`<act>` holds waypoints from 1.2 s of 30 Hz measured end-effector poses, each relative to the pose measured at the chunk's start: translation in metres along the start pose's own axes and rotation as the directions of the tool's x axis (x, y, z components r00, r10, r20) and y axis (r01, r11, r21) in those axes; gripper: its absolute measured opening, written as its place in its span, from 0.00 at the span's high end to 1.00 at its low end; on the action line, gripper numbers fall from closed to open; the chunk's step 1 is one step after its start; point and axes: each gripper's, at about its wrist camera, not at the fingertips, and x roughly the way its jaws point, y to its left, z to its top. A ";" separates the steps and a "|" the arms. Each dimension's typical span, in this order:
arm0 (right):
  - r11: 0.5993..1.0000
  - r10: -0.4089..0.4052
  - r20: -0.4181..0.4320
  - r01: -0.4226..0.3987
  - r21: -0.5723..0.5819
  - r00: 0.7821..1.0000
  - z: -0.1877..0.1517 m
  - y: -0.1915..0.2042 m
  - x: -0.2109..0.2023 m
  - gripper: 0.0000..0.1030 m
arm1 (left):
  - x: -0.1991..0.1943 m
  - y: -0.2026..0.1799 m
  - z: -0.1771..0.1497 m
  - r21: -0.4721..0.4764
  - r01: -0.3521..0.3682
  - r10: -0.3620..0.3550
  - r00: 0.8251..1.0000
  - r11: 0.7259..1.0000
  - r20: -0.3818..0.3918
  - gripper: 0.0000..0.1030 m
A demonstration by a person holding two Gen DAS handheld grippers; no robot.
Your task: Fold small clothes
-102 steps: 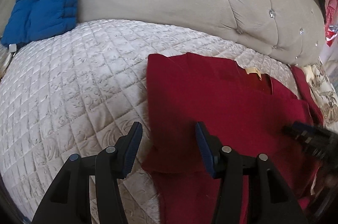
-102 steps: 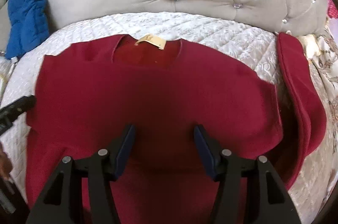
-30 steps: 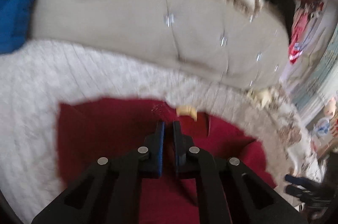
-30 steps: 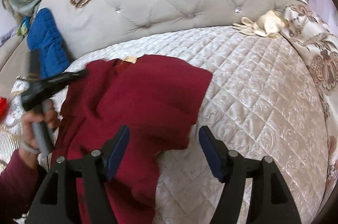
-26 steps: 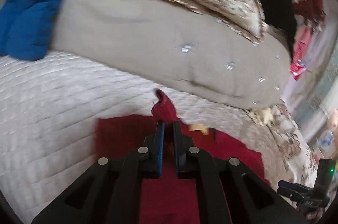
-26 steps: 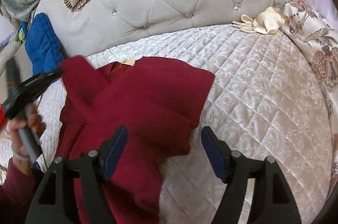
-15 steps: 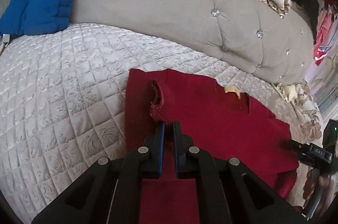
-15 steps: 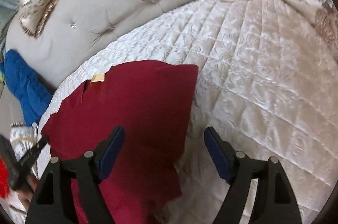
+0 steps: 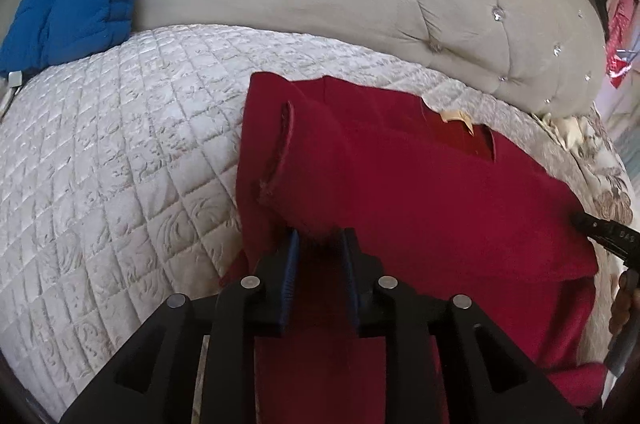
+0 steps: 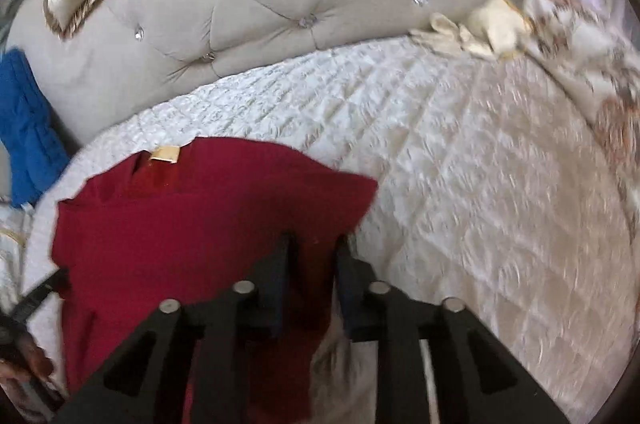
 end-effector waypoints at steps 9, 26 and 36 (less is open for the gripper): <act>0.976 -0.099 -0.044 0.088 -0.198 0.994 -0.054 0.020 -0.003 0.52 | -0.019 0.009 -0.009 -0.047 -0.014 0.014 1.000 0.999 0.009 0.96; 0.993 0.055 -0.061 -0.061 -0.106 0.997 -0.076 0.026 -0.042 0.35 | -0.050 0.039 -0.047 -0.163 0.073 -0.075 0.997 0.984 -0.003 0.79; 0.980 0.114 -0.110 -0.130 -0.152 0.987 -0.137 0.016 -0.093 0.23 | -0.074 0.030 -0.100 -0.095 0.092 -0.099 0.992 0.991 -0.073 0.79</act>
